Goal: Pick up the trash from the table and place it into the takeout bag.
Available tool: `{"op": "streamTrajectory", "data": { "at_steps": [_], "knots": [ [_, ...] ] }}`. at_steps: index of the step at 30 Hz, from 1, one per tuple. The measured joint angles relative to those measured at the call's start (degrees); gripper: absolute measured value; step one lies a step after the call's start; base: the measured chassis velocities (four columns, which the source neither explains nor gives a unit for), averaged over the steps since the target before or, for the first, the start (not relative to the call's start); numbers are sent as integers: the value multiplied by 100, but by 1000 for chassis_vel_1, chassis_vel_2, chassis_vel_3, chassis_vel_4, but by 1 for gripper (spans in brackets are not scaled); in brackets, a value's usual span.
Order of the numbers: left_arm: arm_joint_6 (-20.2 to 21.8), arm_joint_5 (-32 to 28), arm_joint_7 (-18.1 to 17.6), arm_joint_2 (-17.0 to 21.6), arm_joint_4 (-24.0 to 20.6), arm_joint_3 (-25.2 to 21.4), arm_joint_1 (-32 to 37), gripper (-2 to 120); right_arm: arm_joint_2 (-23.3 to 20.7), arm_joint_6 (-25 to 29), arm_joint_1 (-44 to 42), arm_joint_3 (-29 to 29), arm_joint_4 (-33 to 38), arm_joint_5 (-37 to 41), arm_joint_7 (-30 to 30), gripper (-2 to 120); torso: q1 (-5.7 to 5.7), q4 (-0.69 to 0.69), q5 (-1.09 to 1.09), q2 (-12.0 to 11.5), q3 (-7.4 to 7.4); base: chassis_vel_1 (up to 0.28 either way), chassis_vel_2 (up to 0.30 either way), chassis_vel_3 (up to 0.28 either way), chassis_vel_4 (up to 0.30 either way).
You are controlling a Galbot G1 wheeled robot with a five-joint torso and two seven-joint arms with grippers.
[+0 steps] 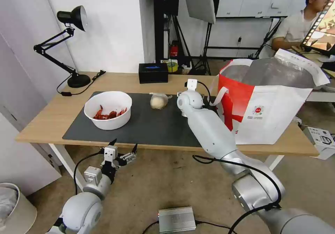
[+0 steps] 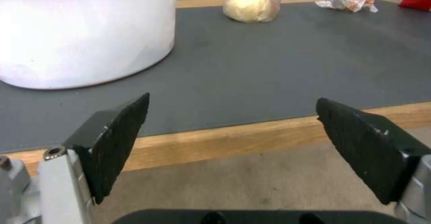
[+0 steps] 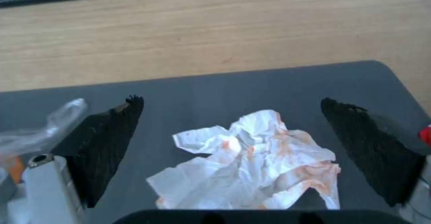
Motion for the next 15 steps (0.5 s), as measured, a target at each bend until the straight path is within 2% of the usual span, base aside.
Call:
{"op": "streamTrajectory", "data": {
  "at_steps": [15],
  "knots": [
    [20, 1, 13, 17, -59, -8, 17, 100, -7, -176, -16, 48, -188, 7, -140, 100, 0, 0, 0, 0, 0, 0, 0, 0, 0]
  ]
}}
